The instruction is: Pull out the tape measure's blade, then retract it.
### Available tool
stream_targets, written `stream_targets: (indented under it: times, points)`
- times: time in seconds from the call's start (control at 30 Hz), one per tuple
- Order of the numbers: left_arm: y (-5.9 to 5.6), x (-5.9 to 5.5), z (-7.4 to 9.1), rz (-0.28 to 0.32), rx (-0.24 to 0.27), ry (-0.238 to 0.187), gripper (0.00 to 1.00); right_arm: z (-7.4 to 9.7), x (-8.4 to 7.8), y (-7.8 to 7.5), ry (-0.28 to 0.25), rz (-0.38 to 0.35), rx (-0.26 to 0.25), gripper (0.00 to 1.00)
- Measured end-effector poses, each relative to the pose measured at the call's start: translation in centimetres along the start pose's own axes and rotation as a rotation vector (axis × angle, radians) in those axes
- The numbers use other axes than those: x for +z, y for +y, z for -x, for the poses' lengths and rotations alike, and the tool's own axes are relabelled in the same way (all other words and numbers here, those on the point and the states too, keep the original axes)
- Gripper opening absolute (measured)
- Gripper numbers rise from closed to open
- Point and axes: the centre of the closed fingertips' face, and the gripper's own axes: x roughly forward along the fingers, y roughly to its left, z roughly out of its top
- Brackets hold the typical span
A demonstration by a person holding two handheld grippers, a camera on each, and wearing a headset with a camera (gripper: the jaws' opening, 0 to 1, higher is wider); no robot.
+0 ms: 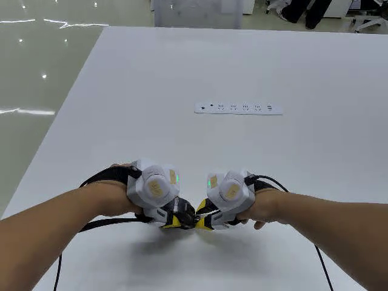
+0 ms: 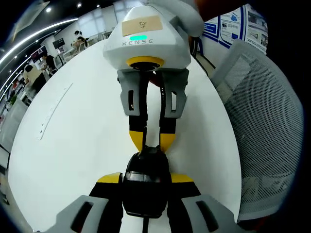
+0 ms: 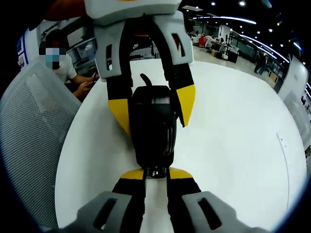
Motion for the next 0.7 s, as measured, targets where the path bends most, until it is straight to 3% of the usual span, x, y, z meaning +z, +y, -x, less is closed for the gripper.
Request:
stream_targets:
  times: [0.13,0.2,0.27,0.3,0.33,0.37,0.47,0.7]
  points:
    - [0.01,-0.02,-0.04,0.007,0.004,-0.002,0.31,0.02,-0.04,-0.02,0.009,0.036,-0.005,0.15]
    - [-0.06,0.00,-0.04,0.003,0.007,-0.002,0.31,-0.14,-0.69,-0.16,0.059,0.031,-0.039,0.15]
    - [-0.01,-0.07,-0.03,0.005,0.007,0.000,0.32,-0.43,-0.39,0.12,0.036,0.019,-0.019,0.14]
    - [0.01,-0.10,0.00,0.007,0.006,-0.005,0.32,-0.21,-0.33,-0.08,0.022,0.067,-0.017,0.14]
    - [0.02,-0.11,0.02,0.009,0.006,-0.007,0.32,-0.11,-0.39,-0.07,0.017,0.064,-0.022,0.13]
    - [0.00,-0.10,0.02,0.006,0.006,-0.008,0.32,0.03,-0.34,-0.30,0.009,0.015,-0.029,0.13]
    - [-0.02,-0.06,0.00,0.009,0.006,-0.006,0.31,0.09,-0.30,-0.31,0.002,-0.007,-0.042,0.12]
    - [-0.08,0.04,-0.04,0.000,0.008,-0.002,0.32,0.19,-0.57,-0.16,0.006,0.003,-0.012,0.12]
